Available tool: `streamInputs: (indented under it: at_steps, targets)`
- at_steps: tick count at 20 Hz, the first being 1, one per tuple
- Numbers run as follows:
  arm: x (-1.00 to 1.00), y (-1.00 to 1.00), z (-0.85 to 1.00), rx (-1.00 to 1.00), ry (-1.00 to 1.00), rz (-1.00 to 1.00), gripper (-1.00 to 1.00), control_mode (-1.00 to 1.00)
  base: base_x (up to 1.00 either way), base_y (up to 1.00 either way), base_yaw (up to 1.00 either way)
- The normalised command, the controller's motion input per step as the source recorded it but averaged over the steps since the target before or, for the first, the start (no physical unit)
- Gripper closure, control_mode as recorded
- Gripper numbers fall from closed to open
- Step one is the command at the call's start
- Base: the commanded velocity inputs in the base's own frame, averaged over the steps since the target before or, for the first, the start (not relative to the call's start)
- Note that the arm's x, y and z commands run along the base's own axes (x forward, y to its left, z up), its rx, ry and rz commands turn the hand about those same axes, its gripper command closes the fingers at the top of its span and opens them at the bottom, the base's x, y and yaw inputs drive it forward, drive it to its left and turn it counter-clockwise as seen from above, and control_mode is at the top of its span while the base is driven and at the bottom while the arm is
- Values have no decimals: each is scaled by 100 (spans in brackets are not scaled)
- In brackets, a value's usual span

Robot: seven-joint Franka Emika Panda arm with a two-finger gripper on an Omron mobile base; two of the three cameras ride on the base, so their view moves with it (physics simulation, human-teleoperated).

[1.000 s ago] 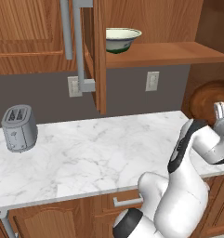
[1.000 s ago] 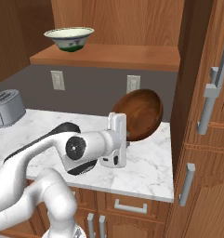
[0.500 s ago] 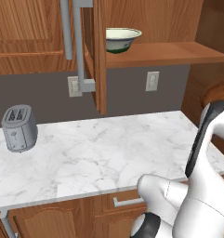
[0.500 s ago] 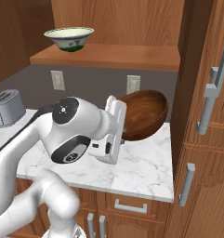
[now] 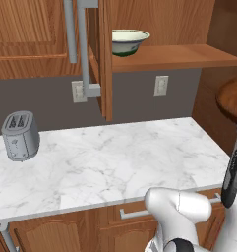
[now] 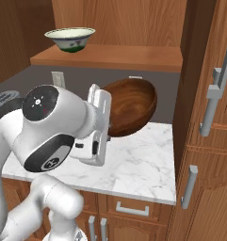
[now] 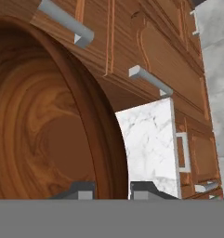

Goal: Open the cabinet. Pick the bowls from the counter and place them in the cabinet. Then close the cabinet.

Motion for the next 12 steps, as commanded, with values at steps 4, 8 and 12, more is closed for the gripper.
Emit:
streamInputs:
  at_steps: [4,8,12]
  targets:
    - [-28,18,44,0,-11,13,100,-100,0,0,0]
    - [0,16,29,-1,-7,11,100,-100,0,0,0]
    - [0,41,21,-3,-13,7,100,-100,0,0,0]
